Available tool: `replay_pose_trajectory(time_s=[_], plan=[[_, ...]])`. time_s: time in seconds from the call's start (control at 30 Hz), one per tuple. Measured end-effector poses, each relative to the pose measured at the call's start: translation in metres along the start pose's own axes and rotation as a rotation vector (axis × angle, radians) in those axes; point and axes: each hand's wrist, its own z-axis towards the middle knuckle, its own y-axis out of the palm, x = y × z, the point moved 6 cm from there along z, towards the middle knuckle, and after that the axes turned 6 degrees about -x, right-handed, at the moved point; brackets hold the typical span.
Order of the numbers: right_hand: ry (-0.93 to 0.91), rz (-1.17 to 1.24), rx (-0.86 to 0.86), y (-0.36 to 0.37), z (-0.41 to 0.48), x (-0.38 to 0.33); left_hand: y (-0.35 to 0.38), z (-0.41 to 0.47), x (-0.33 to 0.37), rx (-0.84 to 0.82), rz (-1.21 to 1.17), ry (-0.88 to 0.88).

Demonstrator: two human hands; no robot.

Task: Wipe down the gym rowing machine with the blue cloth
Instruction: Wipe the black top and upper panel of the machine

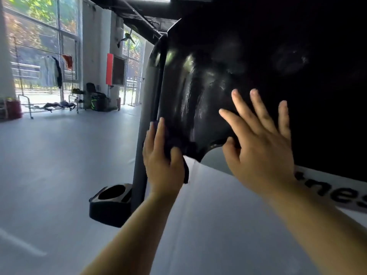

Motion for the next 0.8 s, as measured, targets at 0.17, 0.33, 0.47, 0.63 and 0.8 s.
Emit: replay_pose_trajectory(time_s=[0.17, 0.33, 0.47, 0.63, 0.8], plan=[[-0.024, 0.005, 0.019, 0.0, -0.005, 0.0, 0.011, -0.021, -0.012, 0.027, 0.074, 0.141], [-0.043, -0.008, 0.03, 0.002, -0.009, 0.0, 0.027, -0.072, -0.023, -0.048, 0.158, 0.257], [-0.086, 0.006, -0.024, 0.003, -0.013, 0.003, 0.016, 0.023, 0.025, 0.087, 0.0, 0.118], [-0.11, -0.024, -0.023, 0.0, -0.039, 0.02, 0.025, 0.006, 0.027, 0.11, -0.007, 0.078], [-0.075, -0.046, 0.048, -0.003, -0.068, 0.038, 0.041, -0.093, -0.004, -0.097, 0.138, 0.206]])
